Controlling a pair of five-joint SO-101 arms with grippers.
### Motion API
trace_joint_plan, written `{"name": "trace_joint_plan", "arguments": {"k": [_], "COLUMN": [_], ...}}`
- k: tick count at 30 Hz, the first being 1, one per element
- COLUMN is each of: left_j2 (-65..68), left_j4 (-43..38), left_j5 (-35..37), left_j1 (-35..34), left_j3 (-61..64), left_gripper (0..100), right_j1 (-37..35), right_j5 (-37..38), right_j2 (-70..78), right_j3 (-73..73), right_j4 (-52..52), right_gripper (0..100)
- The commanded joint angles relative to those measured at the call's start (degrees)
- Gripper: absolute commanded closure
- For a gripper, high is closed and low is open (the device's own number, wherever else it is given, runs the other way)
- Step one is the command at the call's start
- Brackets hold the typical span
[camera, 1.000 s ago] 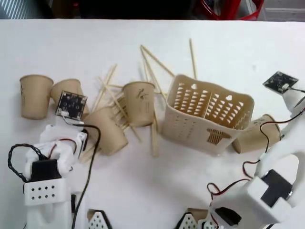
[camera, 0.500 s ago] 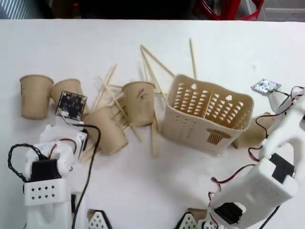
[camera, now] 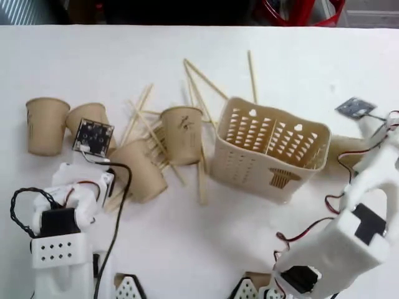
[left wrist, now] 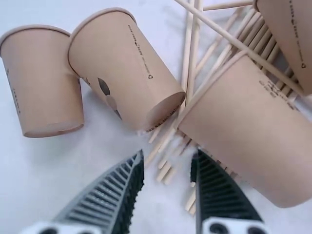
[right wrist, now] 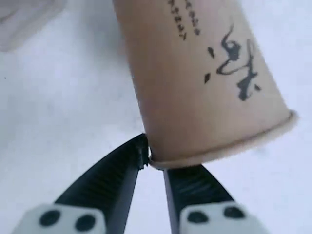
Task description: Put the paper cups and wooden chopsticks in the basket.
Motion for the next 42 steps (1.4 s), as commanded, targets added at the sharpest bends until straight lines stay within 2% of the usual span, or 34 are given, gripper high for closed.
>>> {"name": "trace_joint_plan", "arguments": {"k": [1,7,11,14,21,28,34,38,42], "left_j2": [-1.01,-1.01,-1.01,-1.1,-1.1,-1.1,-1.1,-1.1,-1.1], "left_j4": [-1.05,-1.23,-1.23,-1.49,-6.68,-7.21,-7.03,-7.12,-7.38], "left_j5": [-0.26,-0.26,-0.26,-0.26,-0.26,-0.26,-0.26,-0.26,-0.26], "left_j1": [0.66,0.66,0.75,0.75,0.75,1.63,2.24,2.24,2.33], "left_j3": [-0.53,-0.53,-0.44,0.26,3.52,4.22,4.22,4.57,4.84], "left_gripper": [83,83,83,83,83,83,83,83,83], "right_j1": [3.21,4.26,0.66,-2.24,-11.12,-23.78,-30.81,-31.69,-29.58], "right_j5": [-2.81,-14.59,-21.71,-24.09,-32.0,-30.77,-29.98,-23.82,-18.46], "right_j2": [-8.66,-19.12,-25.45,-30.64,-42.77,-51.3,-54.55,-55.25,-55.96], "right_j3": [-5.1,-7.74,-7.82,-8.62,-9.67,-9.58,-7.47,-3.25,2.37], "right_j4": [-0.66,-0.75,-0.57,0.57,3.03,14.9,14.99,15.08,15.08], "right_gripper": [98.1,98.1,98.2,98.2,98.2,98.3,98.3,98.3,98.3]}}
